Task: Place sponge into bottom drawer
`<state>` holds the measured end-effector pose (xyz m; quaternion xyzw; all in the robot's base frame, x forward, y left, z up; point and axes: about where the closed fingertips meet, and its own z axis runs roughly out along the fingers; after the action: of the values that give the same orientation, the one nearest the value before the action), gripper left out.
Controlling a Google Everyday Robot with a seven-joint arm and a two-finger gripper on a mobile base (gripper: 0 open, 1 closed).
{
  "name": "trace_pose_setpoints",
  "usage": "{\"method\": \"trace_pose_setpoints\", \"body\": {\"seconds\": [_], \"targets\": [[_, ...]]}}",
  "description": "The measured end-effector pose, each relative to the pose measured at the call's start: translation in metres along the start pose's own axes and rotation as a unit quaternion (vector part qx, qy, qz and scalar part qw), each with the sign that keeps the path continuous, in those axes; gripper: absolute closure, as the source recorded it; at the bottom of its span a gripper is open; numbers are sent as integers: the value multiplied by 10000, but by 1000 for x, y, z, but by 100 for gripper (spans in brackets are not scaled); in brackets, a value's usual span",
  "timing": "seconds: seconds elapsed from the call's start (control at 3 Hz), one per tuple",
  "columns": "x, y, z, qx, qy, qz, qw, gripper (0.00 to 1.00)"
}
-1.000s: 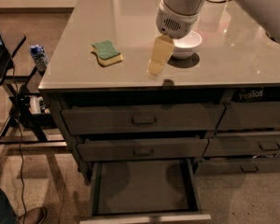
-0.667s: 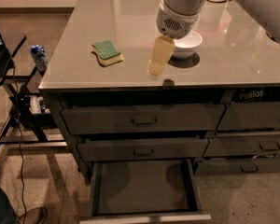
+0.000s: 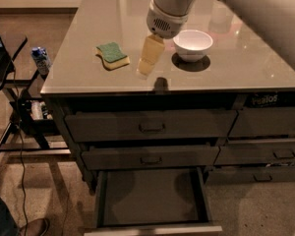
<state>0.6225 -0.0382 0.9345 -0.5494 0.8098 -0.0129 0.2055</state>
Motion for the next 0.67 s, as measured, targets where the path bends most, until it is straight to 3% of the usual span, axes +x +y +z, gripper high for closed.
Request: {"method": "trace_pose_setpoints", "body": {"seconds": [0.67], "targets": [[-62, -7, 13, -12, -257, -315, 9992, 0]]}}
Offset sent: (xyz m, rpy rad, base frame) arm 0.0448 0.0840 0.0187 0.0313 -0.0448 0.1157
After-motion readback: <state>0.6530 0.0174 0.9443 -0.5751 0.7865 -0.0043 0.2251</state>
